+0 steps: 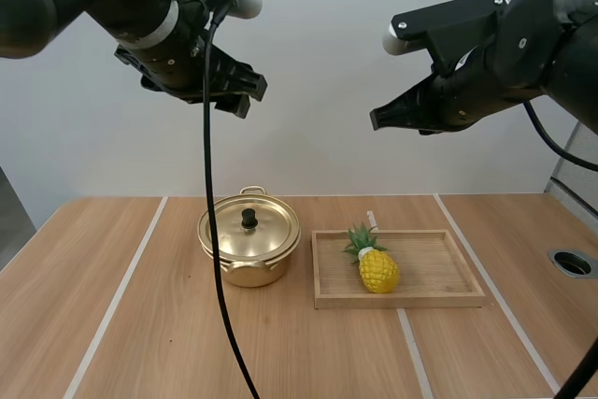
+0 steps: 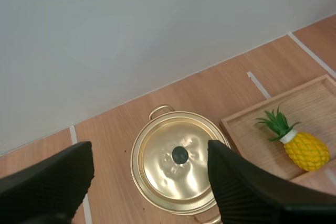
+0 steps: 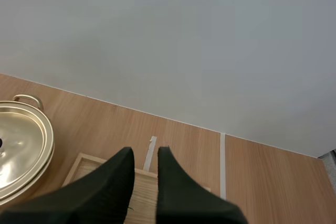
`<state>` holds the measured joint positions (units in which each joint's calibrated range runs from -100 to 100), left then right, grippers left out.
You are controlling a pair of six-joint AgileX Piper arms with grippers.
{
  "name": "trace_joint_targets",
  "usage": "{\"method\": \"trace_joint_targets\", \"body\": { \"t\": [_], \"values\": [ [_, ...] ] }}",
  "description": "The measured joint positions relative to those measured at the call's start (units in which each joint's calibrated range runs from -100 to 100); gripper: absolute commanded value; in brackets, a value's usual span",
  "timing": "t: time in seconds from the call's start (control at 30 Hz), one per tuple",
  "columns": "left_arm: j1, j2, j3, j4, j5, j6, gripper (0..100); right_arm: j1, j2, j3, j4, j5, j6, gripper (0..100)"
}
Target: Open the pot, put the pineapple inside, and close it
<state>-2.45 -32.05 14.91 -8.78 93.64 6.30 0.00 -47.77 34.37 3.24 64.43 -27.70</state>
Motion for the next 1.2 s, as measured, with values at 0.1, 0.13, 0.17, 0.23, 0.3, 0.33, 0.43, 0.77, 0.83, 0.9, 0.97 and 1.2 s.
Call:
{"method": "trace_joint_targets", "body": {
  "t": [0.1,0.13,0.17,0.23,0.3,0.33,0.43,0.77,0.83,0.9,0.97,1.2],
  "values": [
    [0.0,2.5,0.8,0.0,1.6,0.9,100,0.0,0.0,0.0,0.1,0.1,0.0,32],
    [0.0,3.1,1.6,0.0,1.6,1.0,100,0.0,0.0,0.0,0.1,0.3,0.0,32],
    [0.0,3.7,2.7,-0.1,1.4,1.2,100,0.0,0.0,0.0,0.1,0.7,0.0,32],
    [0.0,4.8,5.2,-0.5,0.9,1.8,100,0.0,0.0,0.0,0.1,1.1,0.0,32],
    [0.0,5.7,8.0,-1.0,-1.5,2.6,100,0.0,0.0,0.0,0.2,1.4,0.0,32],
    [0.0,6.0,9.0,-1.4,-2.3,2.8,100,0.0,0.0,0.0,0.2,1.4,0.0,32],
    [0.0,7.1,12.5,-1.9,-7.0,3.6,100,0.0,0.0,0.0,0.2,1.6,0.0,32],
    [0.0,13.8,16.4,-2.1,-14.6,4.7,100,0.0,0.0,0.0,1.5,1.9,0.0,32],
    [0.0,14.8,17.0,-2.5,-16.1,5.3,100,0.0,0.0,0.0,1.6,1.9,0.0,32],
    [0.0,15.7,17.3,-3.3,-17.1,5.9,100,0.0,0.0,0.0,1.9,1.9,0.0,32],
    [0.0,16.7,17.3,-4.7,-18.0,6.6,100,0.0,0.0,0.0,1.9,1.9,0.0,32],
    [0.0,20.3,17.3,-8.2,-20.0,8.8,100,0.0,0.0,0.0,2.1,1.9,0.0,32]
  ]
}}
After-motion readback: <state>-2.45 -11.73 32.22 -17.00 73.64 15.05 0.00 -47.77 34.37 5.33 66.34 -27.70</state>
